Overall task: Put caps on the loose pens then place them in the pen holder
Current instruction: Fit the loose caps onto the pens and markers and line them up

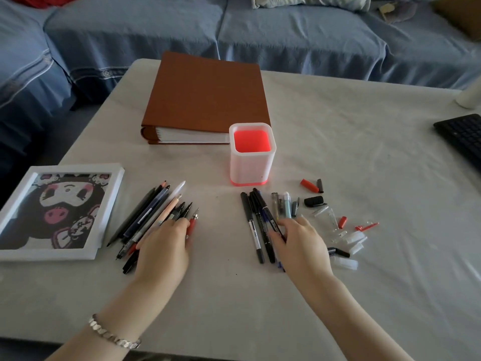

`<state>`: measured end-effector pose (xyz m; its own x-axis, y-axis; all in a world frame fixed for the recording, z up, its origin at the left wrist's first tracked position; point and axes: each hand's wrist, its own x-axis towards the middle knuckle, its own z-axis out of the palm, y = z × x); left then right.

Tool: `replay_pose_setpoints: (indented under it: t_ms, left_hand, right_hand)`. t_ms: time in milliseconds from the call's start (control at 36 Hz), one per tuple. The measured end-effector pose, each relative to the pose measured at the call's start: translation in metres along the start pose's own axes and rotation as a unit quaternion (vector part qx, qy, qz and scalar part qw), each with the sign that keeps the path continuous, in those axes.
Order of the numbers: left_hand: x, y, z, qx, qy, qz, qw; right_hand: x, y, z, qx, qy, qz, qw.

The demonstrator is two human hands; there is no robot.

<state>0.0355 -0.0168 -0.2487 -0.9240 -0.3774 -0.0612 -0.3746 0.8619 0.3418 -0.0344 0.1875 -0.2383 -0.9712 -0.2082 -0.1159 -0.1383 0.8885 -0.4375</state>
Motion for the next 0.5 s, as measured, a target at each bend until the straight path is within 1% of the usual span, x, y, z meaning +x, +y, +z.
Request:
replay_pose_setpoints:
  t_ms: [139,194,250,306,361,444,500]
  left_hand:
    - [0.003,0.007,-0.004,-0.012,-0.023,-0.011,1.0]
    - [0.003,0.012,-0.008,-0.043,-0.023,-0.019,0.999]
    - [0.001,0.02,-0.012,-0.103,-0.023,-0.023,0.994]
    - [-0.001,0.027,-0.016,-0.157,-0.027,-0.019,0.987]
    - [0.0,0.031,-0.016,-0.184,-0.04,-0.005,0.982]
    - [0.0,0.037,-0.013,-0.185,-0.057,0.025,0.981]
    - [0.001,0.042,-0.009,-0.181,-0.051,0.047,0.981]
  right_hand:
    - [0.012,0.009,-0.014,0.0,0.021,-0.019,1.0]
    - [0.017,0.02,-0.024,0.004,0.025,-0.012,1.0]
    - [0.021,0.037,-0.035,0.012,0.023,0.008,1.0]
    - [0.023,0.057,-0.045,0.016,0.007,0.013,1.0]
    - [0.021,0.076,-0.056,0.026,-0.022,0.003,0.999]
    - [0.013,0.098,-0.07,0.017,-0.06,-0.008,0.998]
    - [0.008,0.112,-0.075,-0.004,-0.057,0.003,0.998]
